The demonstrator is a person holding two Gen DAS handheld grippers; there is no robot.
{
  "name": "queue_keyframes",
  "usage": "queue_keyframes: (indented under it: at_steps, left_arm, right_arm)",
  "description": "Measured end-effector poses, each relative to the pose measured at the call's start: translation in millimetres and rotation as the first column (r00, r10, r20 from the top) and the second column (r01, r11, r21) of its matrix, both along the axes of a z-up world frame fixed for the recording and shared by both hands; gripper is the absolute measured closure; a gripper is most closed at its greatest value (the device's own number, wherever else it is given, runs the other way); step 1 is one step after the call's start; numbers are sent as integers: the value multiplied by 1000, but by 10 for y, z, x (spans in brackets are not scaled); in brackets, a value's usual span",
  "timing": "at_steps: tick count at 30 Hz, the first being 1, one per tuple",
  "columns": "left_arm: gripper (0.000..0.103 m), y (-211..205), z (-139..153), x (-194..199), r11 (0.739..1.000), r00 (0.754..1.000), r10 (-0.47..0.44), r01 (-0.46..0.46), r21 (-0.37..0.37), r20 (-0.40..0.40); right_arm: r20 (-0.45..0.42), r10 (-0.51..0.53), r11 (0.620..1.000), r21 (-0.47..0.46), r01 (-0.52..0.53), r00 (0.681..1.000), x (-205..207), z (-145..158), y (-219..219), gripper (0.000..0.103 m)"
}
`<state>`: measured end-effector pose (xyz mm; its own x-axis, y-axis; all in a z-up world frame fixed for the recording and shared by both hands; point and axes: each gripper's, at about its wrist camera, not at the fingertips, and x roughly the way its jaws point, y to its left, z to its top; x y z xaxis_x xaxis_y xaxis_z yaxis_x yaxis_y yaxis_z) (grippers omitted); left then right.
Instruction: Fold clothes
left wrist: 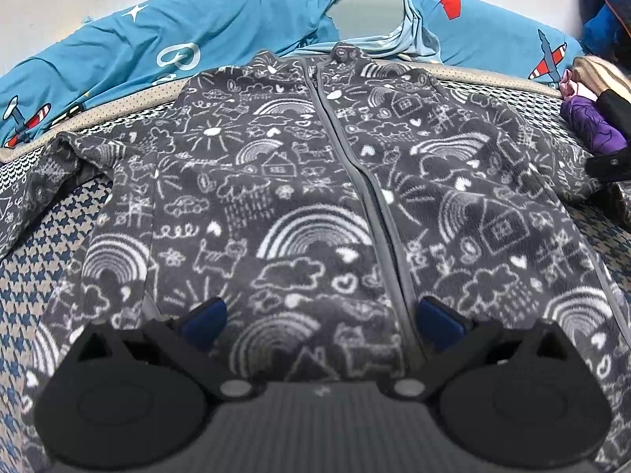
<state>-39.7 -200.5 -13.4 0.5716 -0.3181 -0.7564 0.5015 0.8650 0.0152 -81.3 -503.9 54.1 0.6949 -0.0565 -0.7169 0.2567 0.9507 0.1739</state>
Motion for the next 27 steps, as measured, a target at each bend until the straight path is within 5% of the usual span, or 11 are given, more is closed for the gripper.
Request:
queue_keyframes:
  at_steps: [18, 27]
  left_arm:
    - [0, 27, 3, -35, 1000, 1000, -4, 4, -2, 4]
    - [0, 30, 10, -43, 1000, 1000, 0, 0, 1, 2]
  right_arm:
    - [22, -270, 963, 15, 270, 962, -975, 137, -586, 72]
    - [21, -453, 890, 62, 451, 891, -1349, 82, -1027, 70]
